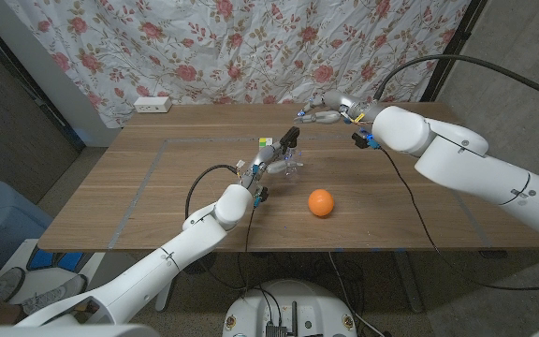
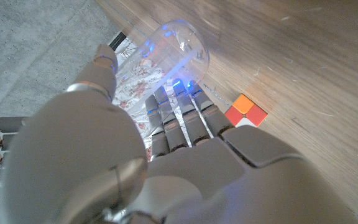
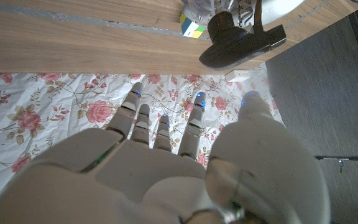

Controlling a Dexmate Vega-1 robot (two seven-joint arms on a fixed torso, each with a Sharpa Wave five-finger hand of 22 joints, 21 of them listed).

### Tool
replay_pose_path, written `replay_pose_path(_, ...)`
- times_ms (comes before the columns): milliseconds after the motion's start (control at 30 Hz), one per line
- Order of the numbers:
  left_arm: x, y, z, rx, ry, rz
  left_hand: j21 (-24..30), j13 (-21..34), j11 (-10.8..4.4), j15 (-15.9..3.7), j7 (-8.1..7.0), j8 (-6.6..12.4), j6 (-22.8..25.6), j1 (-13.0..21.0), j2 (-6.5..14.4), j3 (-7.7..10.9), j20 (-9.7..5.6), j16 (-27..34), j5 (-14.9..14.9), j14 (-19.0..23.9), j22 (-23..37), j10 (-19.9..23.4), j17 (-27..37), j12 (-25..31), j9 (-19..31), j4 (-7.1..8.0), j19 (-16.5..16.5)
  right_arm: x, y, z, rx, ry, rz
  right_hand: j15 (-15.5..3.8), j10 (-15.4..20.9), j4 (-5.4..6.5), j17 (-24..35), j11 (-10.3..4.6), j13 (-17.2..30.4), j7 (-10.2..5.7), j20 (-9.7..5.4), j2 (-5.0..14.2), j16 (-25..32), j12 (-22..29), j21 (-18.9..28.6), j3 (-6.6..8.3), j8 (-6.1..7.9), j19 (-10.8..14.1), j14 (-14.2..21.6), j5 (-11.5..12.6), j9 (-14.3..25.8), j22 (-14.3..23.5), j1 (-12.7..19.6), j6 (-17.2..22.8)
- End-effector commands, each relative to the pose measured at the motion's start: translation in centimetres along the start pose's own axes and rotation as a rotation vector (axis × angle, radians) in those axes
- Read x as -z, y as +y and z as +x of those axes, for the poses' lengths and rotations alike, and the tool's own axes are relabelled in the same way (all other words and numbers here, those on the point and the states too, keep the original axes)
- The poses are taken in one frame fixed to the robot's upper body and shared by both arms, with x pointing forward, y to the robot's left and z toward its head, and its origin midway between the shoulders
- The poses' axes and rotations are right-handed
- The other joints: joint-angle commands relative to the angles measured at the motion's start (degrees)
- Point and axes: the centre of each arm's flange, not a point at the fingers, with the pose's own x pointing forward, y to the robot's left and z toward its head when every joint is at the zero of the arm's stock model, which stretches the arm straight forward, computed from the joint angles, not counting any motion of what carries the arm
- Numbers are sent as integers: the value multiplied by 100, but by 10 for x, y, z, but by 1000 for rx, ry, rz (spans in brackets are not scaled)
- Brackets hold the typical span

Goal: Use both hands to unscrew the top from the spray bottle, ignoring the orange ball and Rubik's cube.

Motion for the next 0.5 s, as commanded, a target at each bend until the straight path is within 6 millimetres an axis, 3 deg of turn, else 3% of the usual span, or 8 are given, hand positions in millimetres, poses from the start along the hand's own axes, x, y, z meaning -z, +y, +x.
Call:
replay_pose_path(33,1,3,5,-7,-4,-9,9,17,-101,-404,77,51,305,-635,683,221,27,1,-15,61,22,177,17,33,19,171,35,4,6,0,11,-7,-89,58,11,35,7,100,12,192,153,-77,-6,18,-12,-97,-23,29,27,33,28,17,-240,22)
replay_pose_path(233,2,3,6,-10,-4,-14,8,22,-90,-391,88,59,333,-657,698,232,30,-7,-14,59,22,208,17,41,18,181,34,1,10,-2,19,12,-119,182,-35,124,-3,164,14,422,193,-208,-50,3,-49,-263,-91,-10,-9,20,41,21,-648,-88)
replay_pose_path(367,4,2,6,-12,1,-20,8,25,-95,-394,91,65,353,-674,701,238,34,-7,-14,76,22,218,15,42,16,184,34,0,12,-3,26,27,-129,241,22,177,-9,256,14,624,190,-190,-40,25,-50,-308,-61,-6,62,46,68,24,-851,-1)
replay_pose_path(500,6,2,6,-16,6,-21,8,28,-94,-390,87,61,348,-682,706,247,36,-15,-13,74,23,219,12,38,15,182,34,-1,16,-3,35,39,-129,240,103,219,-14,273,14,657,189,-180,-25,53,-46,-349,24,10,141,61,107,25,-1022,199)
